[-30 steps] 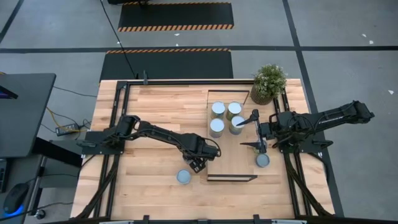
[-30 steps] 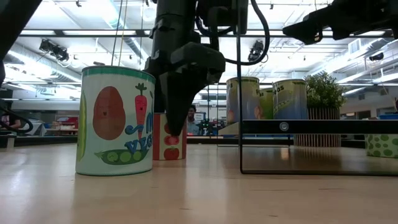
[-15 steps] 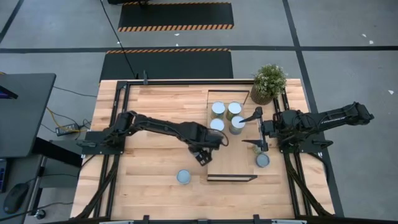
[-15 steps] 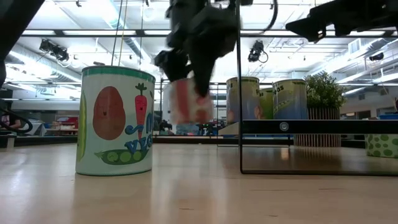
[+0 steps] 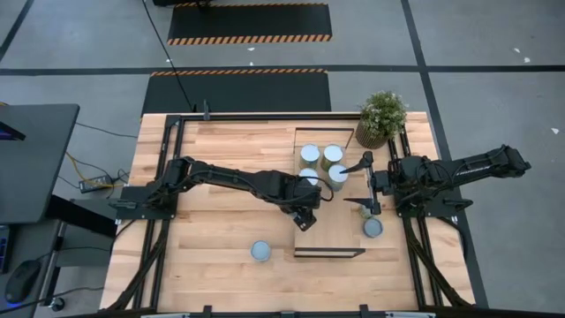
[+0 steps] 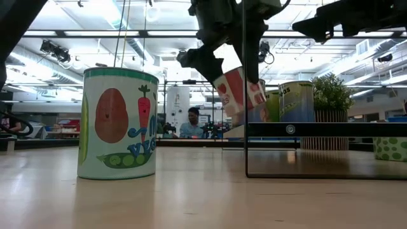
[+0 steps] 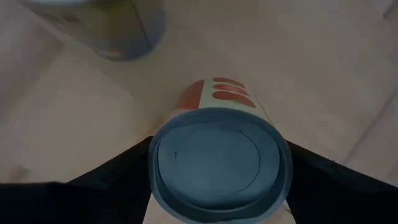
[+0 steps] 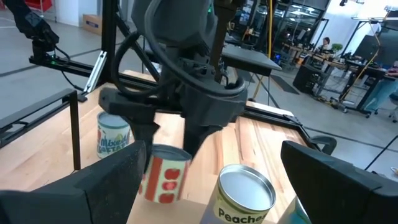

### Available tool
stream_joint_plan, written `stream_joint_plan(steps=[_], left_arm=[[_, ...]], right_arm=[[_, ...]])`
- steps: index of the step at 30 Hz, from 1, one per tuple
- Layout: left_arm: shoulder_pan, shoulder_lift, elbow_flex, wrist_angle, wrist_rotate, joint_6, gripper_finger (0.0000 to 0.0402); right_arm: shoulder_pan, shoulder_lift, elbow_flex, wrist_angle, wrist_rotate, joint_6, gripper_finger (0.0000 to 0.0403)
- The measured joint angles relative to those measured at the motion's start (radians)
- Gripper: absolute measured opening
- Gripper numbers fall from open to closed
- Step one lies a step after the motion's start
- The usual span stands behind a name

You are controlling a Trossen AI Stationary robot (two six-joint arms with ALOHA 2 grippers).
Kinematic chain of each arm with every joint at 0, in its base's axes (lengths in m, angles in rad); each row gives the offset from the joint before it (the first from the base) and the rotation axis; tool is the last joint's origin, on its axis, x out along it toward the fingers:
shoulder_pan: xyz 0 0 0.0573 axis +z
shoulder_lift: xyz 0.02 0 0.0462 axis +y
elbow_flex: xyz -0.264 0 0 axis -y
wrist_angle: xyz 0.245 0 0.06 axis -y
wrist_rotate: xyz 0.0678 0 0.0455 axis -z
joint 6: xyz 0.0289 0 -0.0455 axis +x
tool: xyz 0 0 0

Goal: Pick and place cans onto a shelf
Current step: Put the canned tomatoes on the shelf

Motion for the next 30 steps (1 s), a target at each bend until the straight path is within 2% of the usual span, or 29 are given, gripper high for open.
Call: stream_joint_plan(steps=[7,18,27,30], left_arm=[[0.012,0.024,0.000,0.012,-0.044,0.041,0.0297],[0.034,0.055,-0.006,0.063,-0.039,0.152,0.0300],[0.031,0.058,-0.007,0.104,-0.034,0.181,0.0353],[0.026,0.058,-0.007,0.103,-0.034,0.182,0.0358]], right_arm=[[0.001,0.000,0.000,0.001,-0.001,0.000,0.0382],[0.001,0.027,0.000,0.016,-0.004,0.000,0.0382],[0.001,0.028,0.000,0.016,-0.026,0.000,0.0382],[0.001,0.028,0.000,0.016,-0.027,0.000,0.0382]])
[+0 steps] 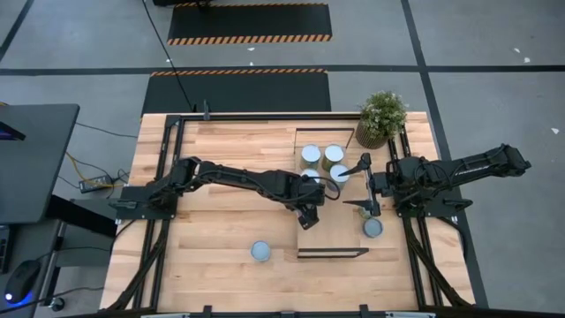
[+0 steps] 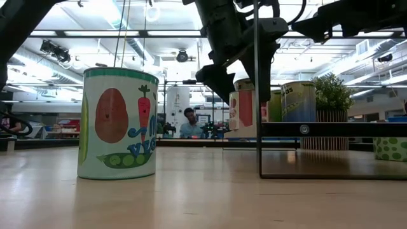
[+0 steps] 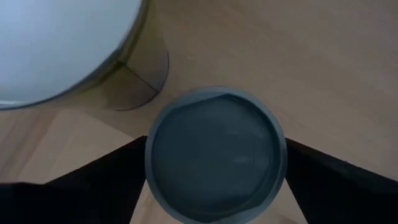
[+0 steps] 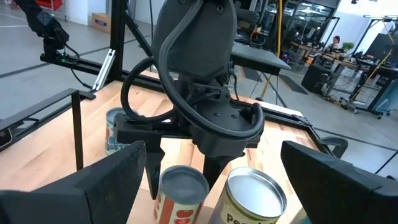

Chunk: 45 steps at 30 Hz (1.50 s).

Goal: Pick and place cans onto a shelf
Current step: Put the canned tomatoes on the shelf

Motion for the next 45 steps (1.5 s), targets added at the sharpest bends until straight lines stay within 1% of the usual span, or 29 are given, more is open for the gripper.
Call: stream_joint_plan(steps=[11,14,18,20,23,26,29,33,39,45], left_arm=[[-0.017,0.000,0.000,-0.005,-0.016,0.051,0.0359],[-0.031,-0.007,0.000,-0.004,-0.066,0.071,0.0359],[-0.056,-0.043,0.000,-0.011,-0.160,0.086,0.0357],[-0.070,-0.061,0.000,-0.046,-0.192,0.090,0.0356],[-0.090,-0.087,0.000,-0.094,-0.210,0.089,0.0355],[-0.109,-0.108,0.000,-0.201,-0.230,0.074,0.0355],[-0.119,-0.095,0.001,-0.280,-0.244,0.037,0.0355],[-0.115,-0.058,0.000,-0.268,-0.243,0.024,0.0355],[-0.103,-0.028,0.000,-0.242,-0.322,0.019,0.0354],[-0.086,-0.016,0.000,-0.193,-0.336,0.049,0.0354]], right_arm=[[0.000,0.000,0.000,-0.001,0.000,0.000,0.0382],[0.000,0.000,0.000,-0.005,0.000,0.000,0.0382],[0.000,0.000,0.000,-0.010,-0.001,0.001,0.0382],[0.000,0.000,0.000,-0.011,-0.001,0.001,0.0382],[0.000,0.000,0.000,-0.010,0.001,0.001,0.0382],[0.000,0.000,0.000,-0.008,0.001,0.001,0.0382],[0.000,0.000,0.000,-0.007,0.001,0.003,0.0382],[0.000,0.000,0.000,-0.003,0.002,0.003,0.0382],[0.000,0.000,0.000,-0.004,0.002,0.004,0.0382],[0.000,0.000,0.000,-0.004,0.002,0.003,0.0382]])
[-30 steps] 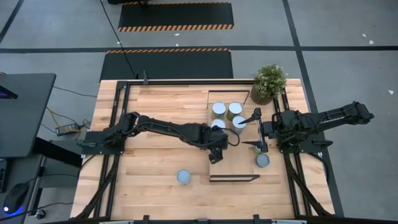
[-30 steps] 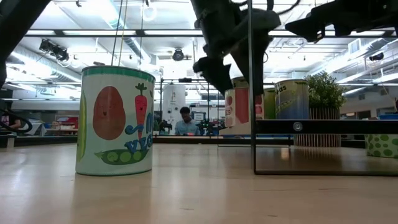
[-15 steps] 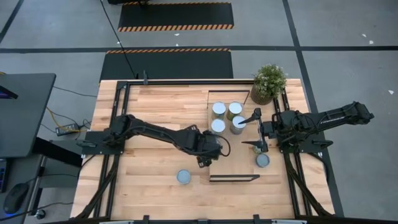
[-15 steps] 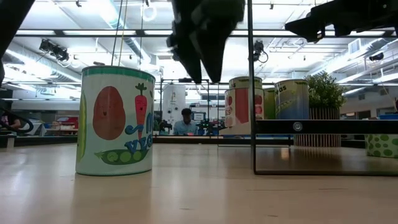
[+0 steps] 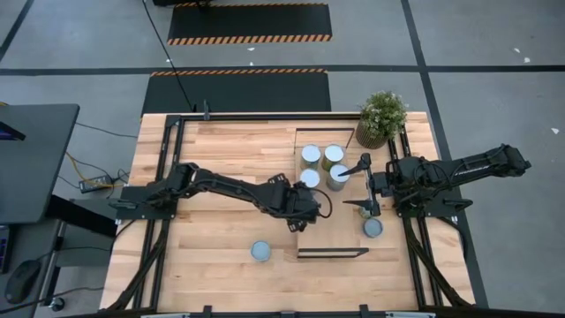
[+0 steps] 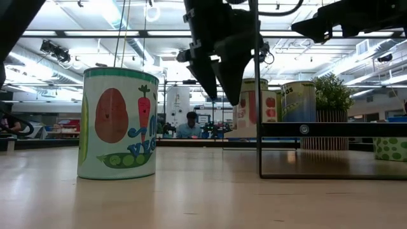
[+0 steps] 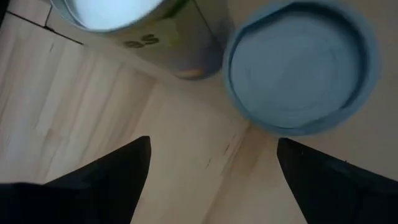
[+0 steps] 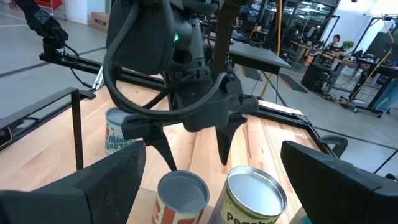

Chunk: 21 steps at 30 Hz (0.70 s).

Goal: Pick and place cans onto a shelf
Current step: Put the canned tomatoes on the shelf, then put the small canned peas on the shelf

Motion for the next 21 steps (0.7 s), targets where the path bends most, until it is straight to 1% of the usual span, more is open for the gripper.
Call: stream_joint_plan(steps=[3,6,7,9,12,15,17,19,21], left_arm=[[0.005,0.001,0.000,0.017,-0.008,0.010,0.0354],[-0.001,-0.011,-0.001,-0.030,-0.001,0.014,0.0354],[-0.007,-0.021,-0.001,-0.042,-0.010,0.027,0.0352],[-0.029,-0.042,0.000,-0.089,-0.062,0.074,0.0342],[-0.059,-0.062,0.000,-0.075,-0.125,0.208,0.0318],[-0.068,-0.079,0.000,-0.087,-0.137,0.373,0.0291],[-0.061,-0.089,0.000,-0.111,-0.150,0.457,0.0274],[-0.048,-0.092,0.000,-0.146,-0.153,0.523,0.0257],[-0.031,-0.093,0.000,-0.199,-0.152,0.569,0.0241]], right_arm=[[0.000,0.000,0.000,-0.001,0.000,0.000,0.0382],[0.000,0.000,0.000,-0.005,0.006,0.000,0.0382],[0.000,0.000,0.000,-0.004,0.006,0.000,0.0382],[0.000,0.000,0.000,0.000,0.007,0.003,0.0382],[0.000,0.000,0.000,0.017,0.015,0.004,0.0382],[-0.005,-0.001,0.000,0.030,0.064,0.015,0.0382],[-0.008,-0.003,0.001,0.035,0.093,0.067,0.0382],[-0.008,-0.001,0.001,0.016,0.135,0.118,0.0382],[-0.007,0.001,0.022,-0.072,0.202,0.169,0.0382]])
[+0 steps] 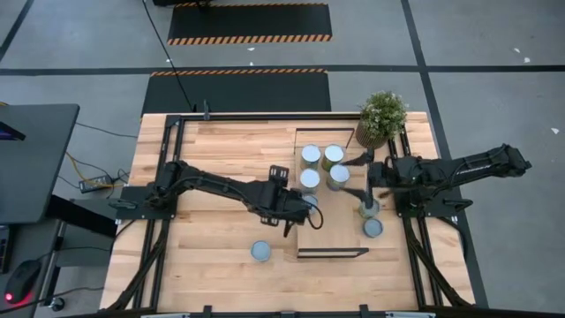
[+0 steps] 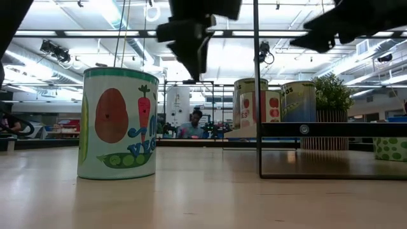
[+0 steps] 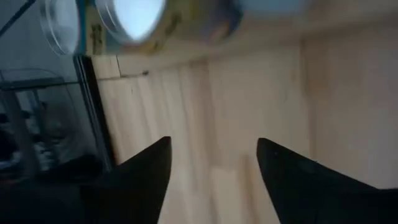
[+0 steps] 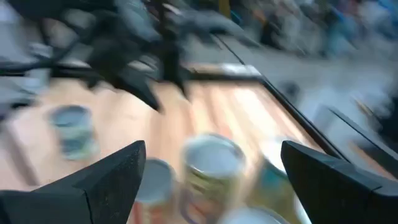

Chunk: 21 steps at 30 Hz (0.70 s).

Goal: Pick and place cans onto a shelf
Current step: Put the small canned peas on the shelf

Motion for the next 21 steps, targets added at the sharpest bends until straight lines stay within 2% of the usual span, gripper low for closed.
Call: stream_joint_plan(steps=[4,10,14,16,21], left_arm=[[0.040,-0.001,0.000,-0.075,0.000,0.054,0.0208],[0.062,-0.001,0.000,-0.085,0.014,0.061,0.0161],[0.043,-0.011,-0.004,-0.084,0.020,0.044,0.0141],[0.035,-0.044,-0.048,-0.047,0.016,0.034,0.0134],[0.019,-0.201,-0.314,0.151,0.027,0.002,0.0126]], right_arm=[[-0.001,0.013,0.125,-0.271,0.178,0.162,0.0382],[0.002,0.047,0.290,-0.620,0.243,0.416,0.0382],[0.001,0.111,0.357,-0.786,0.243,0.501,0.0382],[0.000,0.154,0.399,-0.875,0.212,0.532,0.0382],[0.000,0.275,0.515,-1.117,0.112,0.602,0.0382]])
